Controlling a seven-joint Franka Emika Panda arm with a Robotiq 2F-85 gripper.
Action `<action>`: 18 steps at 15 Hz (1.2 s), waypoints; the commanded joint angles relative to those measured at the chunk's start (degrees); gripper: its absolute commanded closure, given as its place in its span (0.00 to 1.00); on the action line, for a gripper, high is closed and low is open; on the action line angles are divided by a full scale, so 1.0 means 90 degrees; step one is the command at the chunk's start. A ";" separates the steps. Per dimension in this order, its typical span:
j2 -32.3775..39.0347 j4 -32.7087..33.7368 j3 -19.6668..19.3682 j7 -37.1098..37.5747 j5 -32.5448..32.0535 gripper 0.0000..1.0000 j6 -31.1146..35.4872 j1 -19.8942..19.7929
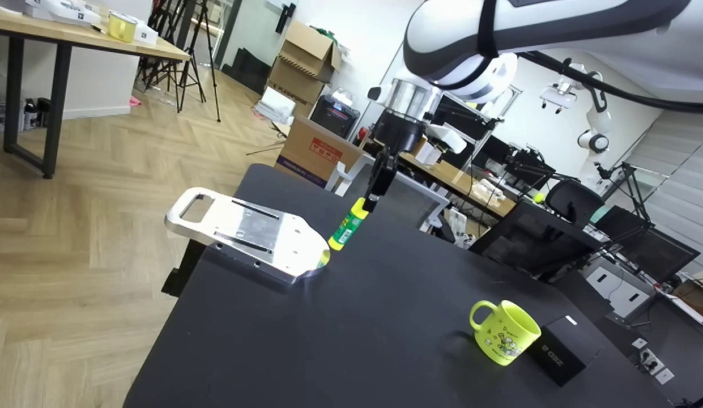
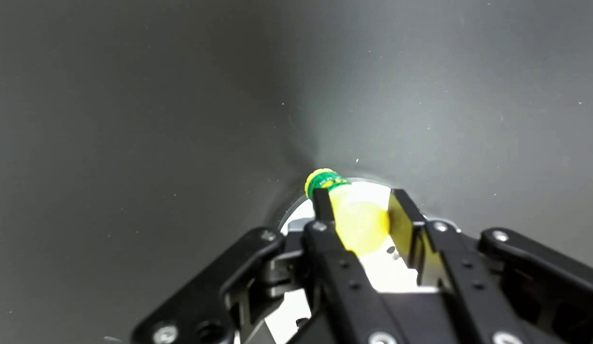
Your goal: Pick the object in the yellow cup and place it on the bottom of the table
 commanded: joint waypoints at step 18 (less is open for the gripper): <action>0.0983 0.1765 -0.0485 -0.1255 -0.0127 0.92 -0.0769 0.0687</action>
